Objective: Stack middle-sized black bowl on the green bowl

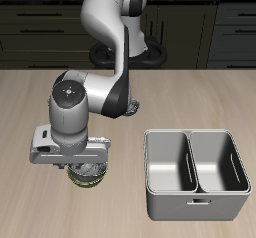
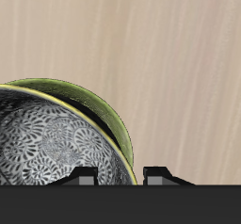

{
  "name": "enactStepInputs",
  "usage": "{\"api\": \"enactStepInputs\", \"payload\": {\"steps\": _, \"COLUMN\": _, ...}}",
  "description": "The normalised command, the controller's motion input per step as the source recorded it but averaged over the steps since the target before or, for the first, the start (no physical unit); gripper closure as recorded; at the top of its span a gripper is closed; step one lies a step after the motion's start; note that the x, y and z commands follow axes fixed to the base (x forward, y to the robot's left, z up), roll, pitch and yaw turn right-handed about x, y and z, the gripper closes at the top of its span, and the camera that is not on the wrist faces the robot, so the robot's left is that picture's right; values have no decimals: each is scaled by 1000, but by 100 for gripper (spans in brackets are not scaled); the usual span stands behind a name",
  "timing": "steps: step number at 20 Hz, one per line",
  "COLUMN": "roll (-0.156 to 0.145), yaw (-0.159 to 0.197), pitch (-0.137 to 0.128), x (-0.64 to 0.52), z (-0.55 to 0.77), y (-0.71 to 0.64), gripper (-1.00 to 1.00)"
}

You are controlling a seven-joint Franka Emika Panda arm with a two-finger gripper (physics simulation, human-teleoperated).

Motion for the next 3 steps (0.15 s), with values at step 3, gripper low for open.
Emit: {"api": "enactStepInputs", "payload": {"steps": 3, "roll": 25, "yaw": 53, "pitch": -19, "x": -289, "z": 201, "y": 253, "gripper": -100}}
